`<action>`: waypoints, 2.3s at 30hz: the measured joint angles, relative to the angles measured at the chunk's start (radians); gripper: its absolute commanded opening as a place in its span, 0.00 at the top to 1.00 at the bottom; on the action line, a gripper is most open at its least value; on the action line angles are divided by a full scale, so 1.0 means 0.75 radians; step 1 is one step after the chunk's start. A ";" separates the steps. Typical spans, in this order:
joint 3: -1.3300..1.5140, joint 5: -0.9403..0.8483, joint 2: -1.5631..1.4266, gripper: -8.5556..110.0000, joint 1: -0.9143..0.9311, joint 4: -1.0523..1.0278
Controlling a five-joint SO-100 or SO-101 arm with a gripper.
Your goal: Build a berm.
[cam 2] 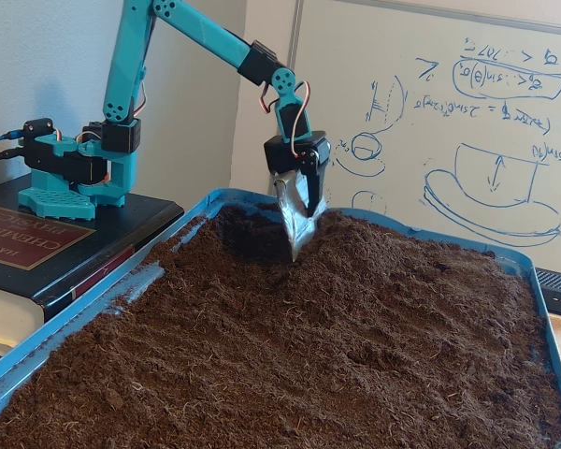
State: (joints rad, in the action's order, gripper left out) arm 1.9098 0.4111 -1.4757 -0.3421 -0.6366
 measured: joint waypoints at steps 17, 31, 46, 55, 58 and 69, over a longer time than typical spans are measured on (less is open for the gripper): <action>0.569 -0.094 -0.747 0.93 0.047 0.000; 0.806 -0.704 -1.278 0.93 0.481 -0.501; 0.763 -1.084 -0.849 0.93 0.845 -0.505; 0.673 -1.102 -0.450 0.93 0.916 -0.303; 0.669 -1.102 -0.354 0.93 0.916 -0.245; 0.607 -1.154 -0.121 0.93 0.845 -0.039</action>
State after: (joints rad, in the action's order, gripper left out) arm 2.3654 -0.4541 -1.5662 0.2915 -0.6657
